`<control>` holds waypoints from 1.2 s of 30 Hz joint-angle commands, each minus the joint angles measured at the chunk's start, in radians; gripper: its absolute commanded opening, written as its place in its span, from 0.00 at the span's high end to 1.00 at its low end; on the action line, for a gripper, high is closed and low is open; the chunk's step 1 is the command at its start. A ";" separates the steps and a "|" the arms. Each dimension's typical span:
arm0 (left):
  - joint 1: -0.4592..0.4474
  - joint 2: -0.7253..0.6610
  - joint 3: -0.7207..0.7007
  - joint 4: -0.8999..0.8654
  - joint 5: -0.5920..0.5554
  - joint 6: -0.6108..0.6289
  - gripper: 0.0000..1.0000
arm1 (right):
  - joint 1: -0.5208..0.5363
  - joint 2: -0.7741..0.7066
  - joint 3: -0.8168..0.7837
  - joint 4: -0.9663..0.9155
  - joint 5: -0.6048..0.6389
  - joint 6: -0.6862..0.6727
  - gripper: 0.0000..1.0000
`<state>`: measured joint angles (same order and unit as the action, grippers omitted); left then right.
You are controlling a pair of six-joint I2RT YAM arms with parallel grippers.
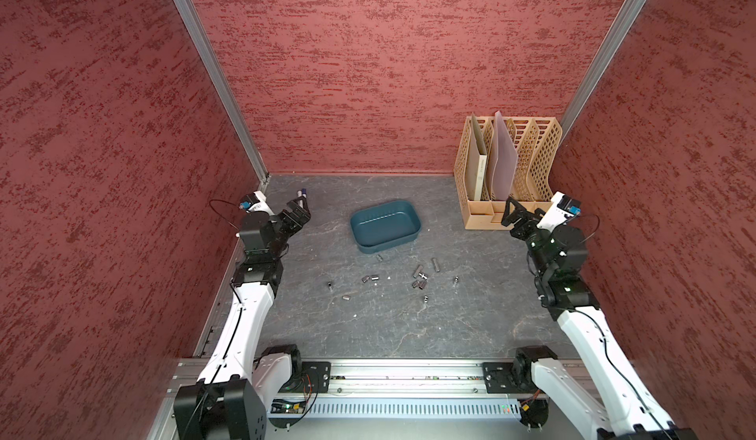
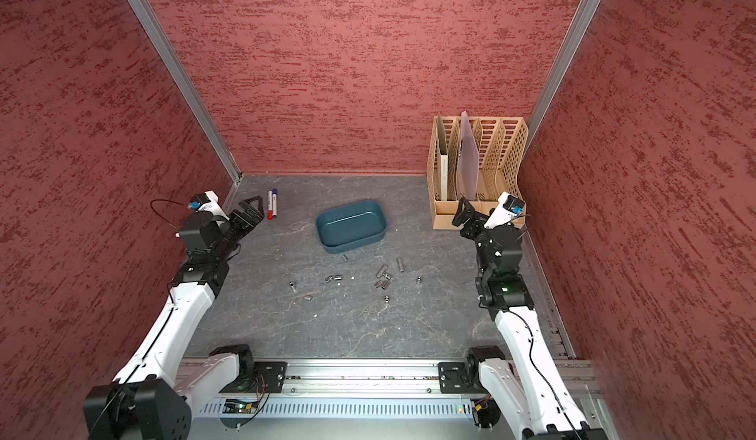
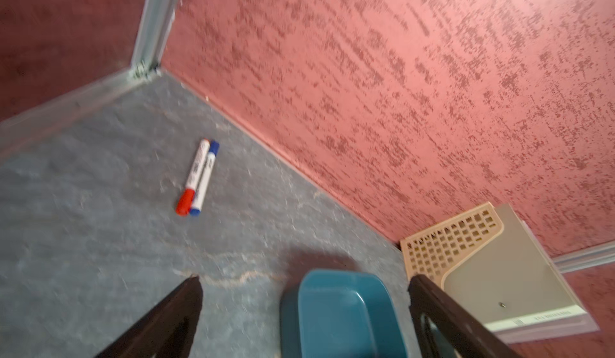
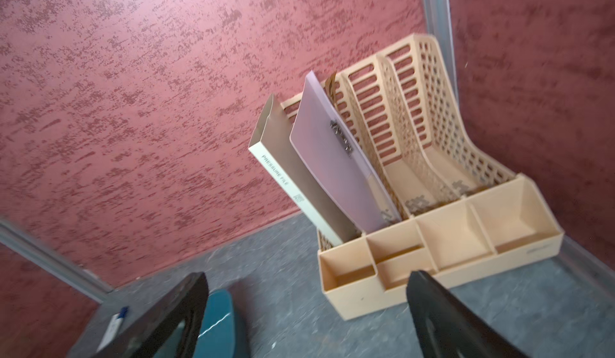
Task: Put the socket on the desktop into the storage box
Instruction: Pick up the socket head at the center of the board.
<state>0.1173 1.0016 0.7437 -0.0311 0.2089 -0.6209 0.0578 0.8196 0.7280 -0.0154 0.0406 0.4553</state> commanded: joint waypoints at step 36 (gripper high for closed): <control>-0.715 0.121 0.008 -0.406 0.073 -0.068 0.12 | 0.328 0.664 0.433 -0.926 -0.030 0.059 0.32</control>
<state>-0.5743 1.1080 0.7681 -0.4774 0.3161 -0.6735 0.3752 1.4483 1.1358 -0.8829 -0.0589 0.4976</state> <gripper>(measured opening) 0.882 0.685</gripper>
